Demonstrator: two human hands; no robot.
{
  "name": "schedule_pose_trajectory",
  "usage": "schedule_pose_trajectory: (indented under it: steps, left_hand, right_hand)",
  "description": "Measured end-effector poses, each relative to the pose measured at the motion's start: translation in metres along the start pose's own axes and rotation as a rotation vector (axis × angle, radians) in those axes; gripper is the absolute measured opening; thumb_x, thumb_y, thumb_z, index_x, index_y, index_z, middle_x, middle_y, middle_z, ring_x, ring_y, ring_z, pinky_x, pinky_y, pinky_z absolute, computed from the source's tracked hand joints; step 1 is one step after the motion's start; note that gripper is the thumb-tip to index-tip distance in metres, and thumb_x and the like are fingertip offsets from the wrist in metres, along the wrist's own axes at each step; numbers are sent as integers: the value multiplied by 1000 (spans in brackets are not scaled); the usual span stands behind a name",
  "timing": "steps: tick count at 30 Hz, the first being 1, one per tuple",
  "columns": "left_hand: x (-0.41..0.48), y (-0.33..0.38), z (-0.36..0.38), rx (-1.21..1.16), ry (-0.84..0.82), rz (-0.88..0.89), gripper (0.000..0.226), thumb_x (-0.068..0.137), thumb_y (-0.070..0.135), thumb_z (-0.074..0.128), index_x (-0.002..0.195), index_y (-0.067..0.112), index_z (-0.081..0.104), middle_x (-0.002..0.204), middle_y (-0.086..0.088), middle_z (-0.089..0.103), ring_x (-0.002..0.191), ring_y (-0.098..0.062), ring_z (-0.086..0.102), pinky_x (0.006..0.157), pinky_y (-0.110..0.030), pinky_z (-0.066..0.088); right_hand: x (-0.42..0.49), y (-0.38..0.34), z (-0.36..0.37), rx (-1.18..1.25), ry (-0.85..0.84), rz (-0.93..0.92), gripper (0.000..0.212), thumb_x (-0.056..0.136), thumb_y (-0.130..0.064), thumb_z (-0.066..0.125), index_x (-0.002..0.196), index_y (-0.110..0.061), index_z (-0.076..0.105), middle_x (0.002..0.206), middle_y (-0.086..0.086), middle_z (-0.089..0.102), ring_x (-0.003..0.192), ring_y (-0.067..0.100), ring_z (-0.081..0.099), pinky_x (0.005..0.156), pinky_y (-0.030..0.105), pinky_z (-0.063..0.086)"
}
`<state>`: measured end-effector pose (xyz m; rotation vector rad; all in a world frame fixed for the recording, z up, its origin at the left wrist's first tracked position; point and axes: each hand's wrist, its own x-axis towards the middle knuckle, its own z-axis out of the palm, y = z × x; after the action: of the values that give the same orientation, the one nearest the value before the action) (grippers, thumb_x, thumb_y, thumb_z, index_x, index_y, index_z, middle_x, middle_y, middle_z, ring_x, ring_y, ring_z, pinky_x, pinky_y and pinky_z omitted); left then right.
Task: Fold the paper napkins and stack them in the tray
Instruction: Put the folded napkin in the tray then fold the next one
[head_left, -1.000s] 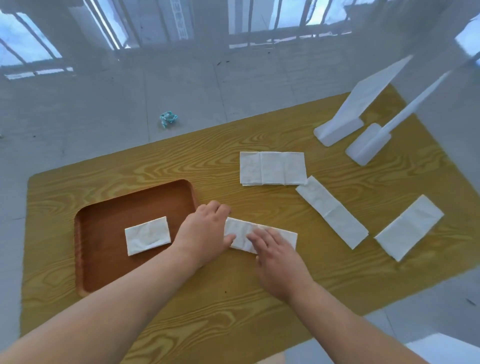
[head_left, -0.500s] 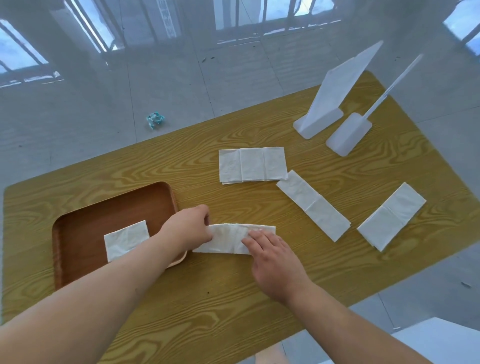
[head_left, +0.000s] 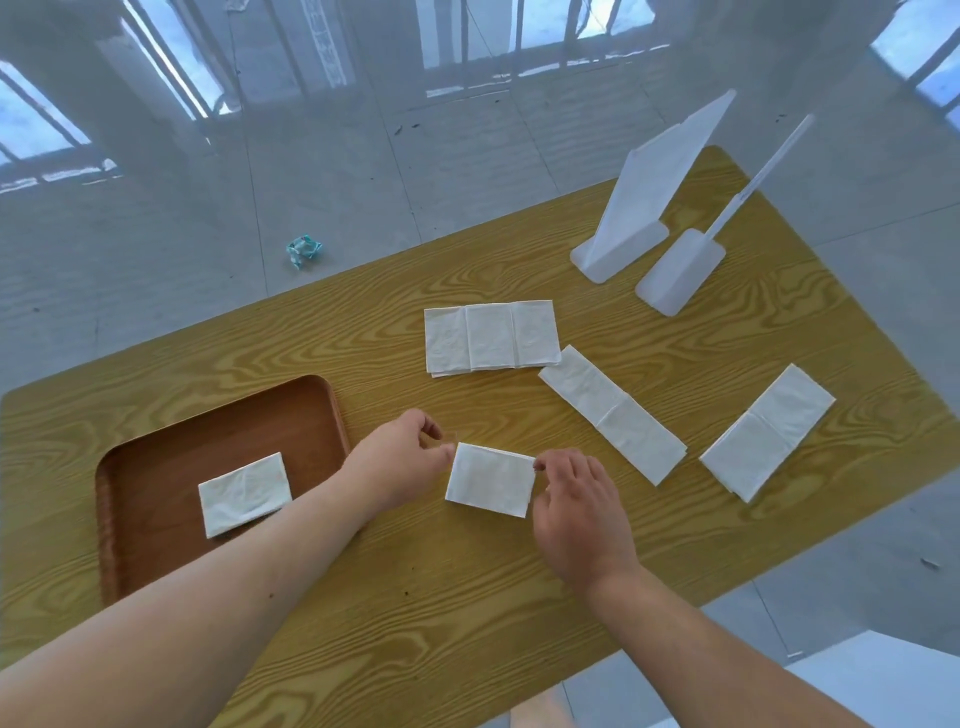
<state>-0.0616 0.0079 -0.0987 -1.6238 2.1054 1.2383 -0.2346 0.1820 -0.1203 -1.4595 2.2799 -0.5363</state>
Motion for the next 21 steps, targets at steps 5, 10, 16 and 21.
schedule_pose_trajectory:
  steps: [5,10,16,21]
  left_hand:
    - [3,2,24,356,-8,155,74,83,59,75,145,33,44,135,2,58,114,-22,63,88,-41,56]
    - [13,12,32,434,23,231,53,84,49,79,127,28,56,124,3,53,118,-20,53,88,-32,46]
    - [7,7,27,173,-10,243,21,84,26,70,83,35,51,85,11,61,76,-13,58,58,-26,41]
    - [-8,-1,4,-291,-58,231,29,75,24,75,92,42,61,84,9,68,66,-6,64,58,-26,55]
  right_hand:
    - [-3,6,2,-86,-154,-172,41,88,-12,57,128,-17,64,111,0,61,100,22,55,92,36,49]
    - [-5,3,10,-162,-257,-152,42,91,-19,48,131,-25,60,112,-2,54,100,21,47,93,37,45]
    - [6,-4,8,-13,-209,-12,46,95,-26,50,140,-22,50,122,-4,55,112,16,48,102,38,46]
    - [30,-27,1,340,-199,203,83,86,-32,66,158,-27,25,139,-12,43,130,8,41,108,33,40]
